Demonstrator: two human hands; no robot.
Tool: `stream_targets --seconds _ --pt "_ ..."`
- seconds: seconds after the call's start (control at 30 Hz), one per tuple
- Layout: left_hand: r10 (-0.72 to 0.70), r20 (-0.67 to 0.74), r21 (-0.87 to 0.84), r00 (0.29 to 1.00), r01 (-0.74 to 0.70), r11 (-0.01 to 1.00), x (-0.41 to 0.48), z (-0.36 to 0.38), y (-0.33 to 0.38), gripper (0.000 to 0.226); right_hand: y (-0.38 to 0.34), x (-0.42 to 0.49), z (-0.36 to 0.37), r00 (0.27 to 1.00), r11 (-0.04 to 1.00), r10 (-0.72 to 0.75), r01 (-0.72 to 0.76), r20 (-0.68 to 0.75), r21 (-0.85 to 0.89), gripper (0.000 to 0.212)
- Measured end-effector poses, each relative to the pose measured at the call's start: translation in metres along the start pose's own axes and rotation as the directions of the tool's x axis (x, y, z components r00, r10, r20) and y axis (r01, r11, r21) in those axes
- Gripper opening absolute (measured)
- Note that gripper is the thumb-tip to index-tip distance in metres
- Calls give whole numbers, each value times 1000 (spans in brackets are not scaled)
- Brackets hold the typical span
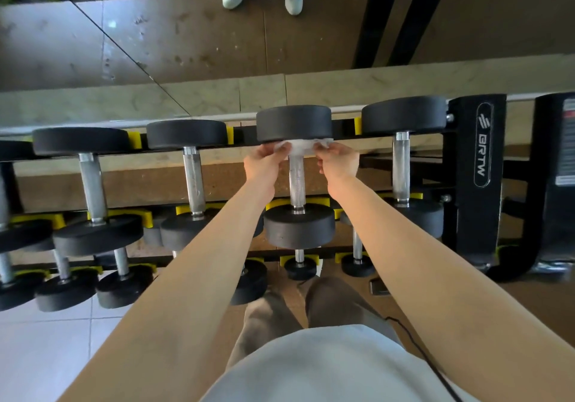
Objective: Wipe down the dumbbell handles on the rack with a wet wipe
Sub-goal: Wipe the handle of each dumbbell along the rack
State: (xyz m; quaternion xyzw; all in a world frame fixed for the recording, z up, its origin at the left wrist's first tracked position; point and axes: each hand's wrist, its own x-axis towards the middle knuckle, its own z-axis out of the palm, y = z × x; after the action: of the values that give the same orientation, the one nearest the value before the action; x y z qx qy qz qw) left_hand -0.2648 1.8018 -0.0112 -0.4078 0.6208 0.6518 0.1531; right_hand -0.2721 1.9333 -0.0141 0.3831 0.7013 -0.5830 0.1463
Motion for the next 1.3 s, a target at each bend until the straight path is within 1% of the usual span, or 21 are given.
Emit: stream_targets --seconds 0.03,0.13,0.23,0.3,0.37,0.43,0.47,0.53,0.63,0.67,0.73,0.8,0.83,0.87,0.97,1.03,1.1,1.2,1.23,1.27,1.3 --pt "-13 -7 0 1000 13 1000 2 1 -1 16 0 -1 2 1000 1000 -4 4 5 29 7" --pt "-69 -74 -10 995 68 998 11 -3 -3 17 -1 -9 9 997 995 -51 46 57 93 14" --pt "-61 -86 53 994 66 996 19 -4 0 19 -1 -12 14 996 991 -48 38 79 129 18" --pt "-63 -34 82 997 66 994 18 -2 4 18 -2 -8 11 999 989 -15 8 47 148 15" --pt "-59 43 73 997 56 996 13 -5 5 14 -2 -5 6 999 996 10 -14 35 93 10" --pt "-9 110 74 994 1 997 8 -12 -1 14 -1 -4 1 999 993 38 -39 8 109 22" --pt "20 122 95 992 -32 995 6 -16 -5 16 1 -5 -1 999 990 48 -47 -5 130 24" --pt "36 81 130 996 -46 990 8 -22 -13 17 6 -8 -1 999 993 31 -34 27 117 20" --pt "-20 -55 208 998 31 978 12 -26 -18 9 12 -13 0 981 998 -56 48 183 49 20" --pt "-21 -50 243 999 32 970 12 -28 -19 7 13 -13 -3 979 997 -70 63 191 42 19" --pt "7 79 257 997 -27 966 9 -29 -17 7 16 -11 -12 990 993 -35 19 137 117 13" --pt "40 217 239 975 -93 967 3 -31 -13 8 20 -9 -22 998 985 9 -21 70 169 11" --pt "53 236 238 970 -111 965 2 -31 -12 8 23 -9 -25 998 988 13 -22 65 152 10" --pt "61 216 245 975 -114 963 2 -33 -13 7 24 -12 -25 996 992 10 -21 86 126 10" --pt "47 43 308 998 -58 949 4 -38 -19 12 24 -23 -17 977 999 -10 18 212 -32 4" --pt "17 5 347 1000 -18 938 4 -42 -23 16 23 -25 -14 971 990 -17 51 237 -135 6" --pt "-7 102 425 995 -37 905 1 -45 -24 14 23 -22 -22 981 977 -18 58 193 -203 11" --pt "-62 338 534 939 -137 834 -8 -50 -22 15 26 -15 -42 989 925 -44 92 138 -368 16" --pt "-66 365 561 929 -163 812 -10 -51 -23 14 28 -16 -45 985 899 -33 102 168 -425 12" --pt "-56 354 598 934 -179 781 -10 -53 -25 15 30 -18 -45 974 867 -12 122 225 -482 7" --pt "-37 317 650 948 -189 736 -8 -56 -28 17 33 -21 -41 954 826 7 164 300 -539 7"
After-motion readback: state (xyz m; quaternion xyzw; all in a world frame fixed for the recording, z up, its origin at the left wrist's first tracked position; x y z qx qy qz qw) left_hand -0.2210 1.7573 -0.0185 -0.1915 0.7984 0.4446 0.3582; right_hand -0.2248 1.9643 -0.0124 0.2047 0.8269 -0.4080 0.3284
